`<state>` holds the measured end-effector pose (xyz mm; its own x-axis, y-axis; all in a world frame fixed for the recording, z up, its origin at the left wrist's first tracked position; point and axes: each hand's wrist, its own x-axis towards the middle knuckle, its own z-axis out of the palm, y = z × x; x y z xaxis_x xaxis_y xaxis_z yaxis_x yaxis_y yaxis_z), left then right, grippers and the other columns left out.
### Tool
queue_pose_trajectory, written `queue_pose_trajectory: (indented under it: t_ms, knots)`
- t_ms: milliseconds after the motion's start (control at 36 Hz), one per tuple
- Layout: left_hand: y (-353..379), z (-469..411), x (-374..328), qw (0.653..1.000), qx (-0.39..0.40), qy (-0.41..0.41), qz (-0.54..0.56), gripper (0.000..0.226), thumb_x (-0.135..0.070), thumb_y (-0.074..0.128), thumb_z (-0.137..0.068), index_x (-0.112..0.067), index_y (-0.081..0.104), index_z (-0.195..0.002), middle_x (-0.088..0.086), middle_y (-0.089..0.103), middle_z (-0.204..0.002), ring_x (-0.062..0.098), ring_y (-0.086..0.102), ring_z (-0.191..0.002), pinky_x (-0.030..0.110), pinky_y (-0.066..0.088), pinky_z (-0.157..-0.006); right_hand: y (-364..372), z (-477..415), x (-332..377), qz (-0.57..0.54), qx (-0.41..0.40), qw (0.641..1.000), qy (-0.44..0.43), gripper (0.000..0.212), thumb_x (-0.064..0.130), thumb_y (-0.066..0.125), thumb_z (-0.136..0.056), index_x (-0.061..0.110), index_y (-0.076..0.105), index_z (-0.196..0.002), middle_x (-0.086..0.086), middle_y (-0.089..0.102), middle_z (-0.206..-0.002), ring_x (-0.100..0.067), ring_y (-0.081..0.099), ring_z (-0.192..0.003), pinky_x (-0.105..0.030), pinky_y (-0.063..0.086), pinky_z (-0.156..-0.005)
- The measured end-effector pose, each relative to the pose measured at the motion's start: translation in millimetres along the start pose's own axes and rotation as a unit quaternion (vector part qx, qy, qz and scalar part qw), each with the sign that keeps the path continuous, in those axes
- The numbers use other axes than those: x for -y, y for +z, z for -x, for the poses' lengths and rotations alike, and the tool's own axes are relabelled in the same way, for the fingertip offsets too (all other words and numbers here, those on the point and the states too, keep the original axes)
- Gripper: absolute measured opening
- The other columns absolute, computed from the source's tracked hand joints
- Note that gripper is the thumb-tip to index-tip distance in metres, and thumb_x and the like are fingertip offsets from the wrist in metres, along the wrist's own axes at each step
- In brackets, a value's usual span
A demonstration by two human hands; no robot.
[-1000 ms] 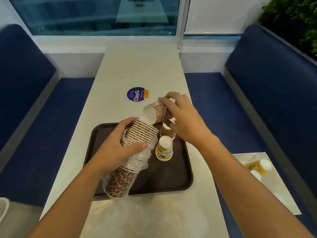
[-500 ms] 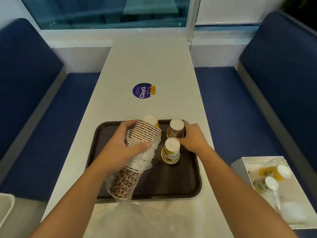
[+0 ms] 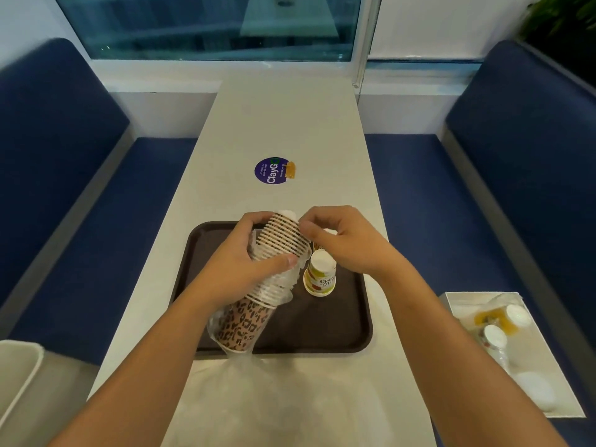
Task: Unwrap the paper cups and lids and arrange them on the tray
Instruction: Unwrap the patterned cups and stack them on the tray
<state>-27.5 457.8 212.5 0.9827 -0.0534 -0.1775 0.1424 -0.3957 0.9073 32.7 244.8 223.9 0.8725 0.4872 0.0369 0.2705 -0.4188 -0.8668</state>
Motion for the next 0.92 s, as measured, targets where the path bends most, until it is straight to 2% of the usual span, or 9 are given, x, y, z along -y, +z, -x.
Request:
queue_pose_trajectory:
  t_ms: [222,306,389,444,528,583,722,806,917]
  knots:
    - [-3.3,11.3,-5.5,1.0,0.018,-0.004,-0.018,0.072,-0.041,0.087,-0.081,-0.052,0.043,-0.137,-0.028,0.063,-0.121,-0.011,0.065,-0.103,0.022,0.058,-0.082,-5.4,1.5,4.2,-0.07,-0.093,0.993,0.009,0.021,0.019,0.051,-0.108,0.017,0.07,-0.099,0.006,0.073,-0.09,-0.014,0.069,-0.087,-0.029,0.057,-0.074]
    - [-5.4,13.6,-4.1,1.0,0.016,-0.01,-0.018,0.072,-0.041,0.086,-0.081,-0.052,0.042,-0.137,-0.029,0.061,-0.121,-0.013,0.064,-0.102,0.018,0.056,-0.078,-8.8,1.2,3.6,-0.032,-0.064,0.997,-0.005,0.023,0.012,0.053,-0.106,0.029,0.061,-0.12,0.014,0.067,-0.11,0.0,0.065,-0.099,-0.02,0.056,-0.079]
    - [-6.5,14.4,-3.5,1.0,0.016,-0.013,-0.015,0.071,-0.042,0.085,-0.081,-0.051,0.043,-0.137,-0.029,0.061,-0.123,-0.011,0.064,-0.102,0.017,0.056,-0.077,-8.3,1.0,1.3,0.072,0.013,0.995,-0.065,0.07,-0.002,0.063,-0.094,0.041,0.043,-0.145,0.016,0.046,-0.14,0.008,0.048,-0.122,-0.01,0.048,-0.094]
    - [-5.7,13.7,-3.9,1.0,0.019,-0.012,-0.007,0.07,-0.042,0.086,-0.081,-0.05,0.044,-0.137,-0.028,0.061,-0.122,-0.01,0.065,-0.103,0.018,0.057,-0.078,-4.7,-3.4,-1.7,0.191,0.043,0.976,-0.093,0.079,-0.001,0.071,-0.089,0.043,0.041,-0.148,0.014,0.029,-0.15,0.004,0.035,-0.13,-0.007,0.044,-0.096]
    - [-3.5,9.9,-4.5,1.0,0.026,-0.011,-0.002,0.068,-0.041,0.086,-0.082,-0.052,0.044,-0.135,-0.03,0.062,-0.117,-0.012,0.064,-0.103,0.014,0.057,-0.073,-1.6,-11.7,-13.0,0.275,-0.006,0.956,-0.103,0.081,0.006,0.085,-0.082,0.037,0.046,-0.146,0.01,0.018,-0.157,-0.015,0.034,-0.14,-0.021,0.044,-0.103]
    - [-3.2,7.7,-4.4,1.0,0.026,-0.011,0.001,0.067,-0.039,0.085,-0.082,-0.055,0.044,-0.132,-0.037,0.062,-0.111,-0.015,0.063,-0.101,0.01,0.055,-0.069,-3.8,-14.6,-21.7,0.267,-0.084,0.954,-0.103,0.077,0.013,0.088,-0.08,0.03,0.05,-0.145,0.003,0.026,-0.155,-0.02,0.036,-0.14,-0.031,0.047,-0.107]
    - [-5.8,-2.7,4.6,1.0,0.013,-0.024,0.001,0.069,-0.044,0.086,-0.079,-0.058,0.044,-0.133,-0.034,0.062,-0.118,-0.011,0.064,-0.106,0.019,0.059,-0.08,-11.6,-23.1,-53.8,0.134,-0.224,0.965,0.032,0.073,0.034,0.088,-0.081,0.028,0.051,-0.144,0.004,0.054,-0.138,-0.007,0.036,-0.121,-0.031,0.04,-0.101]
    - [-6.7,-8.6,10.3,0.999,0.008,-0.038,-0.005,0.072,-0.05,0.085,-0.076,-0.056,0.044,-0.135,-0.034,0.062,-0.119,-0.008,0.065,-0.107,0.021,0.058,-0.082,-5.9,-26.3,-80.0,0.055,-0.202,0.97,0.122,0.076,0.037,0.086,-0.082,0.03,0.047,-0.147,0.005,0.056,-0.141,-0.016,0.047,-0.131,-0.031,0.043,-0.099]
    - [-4.7,-14.0,13.9,0.999,-0.003,-0.048,-0.012,0.073,-0.055,0.082,-0.072,-0.054,0.043,-0.134,-0.036,0.06,-0.115,-0.015,0.063,-0.1,0.013,0.054,-0.072,5.6,-30.3,-116.6,0.065,-0.14,0.971,0.181,0.079,0.036,0.088,-0.079,0.036,0.044,-0.146,0.002,0.059,-0.14,-0.023,0.053,-0.133,-0.043,0.051,-0.105]
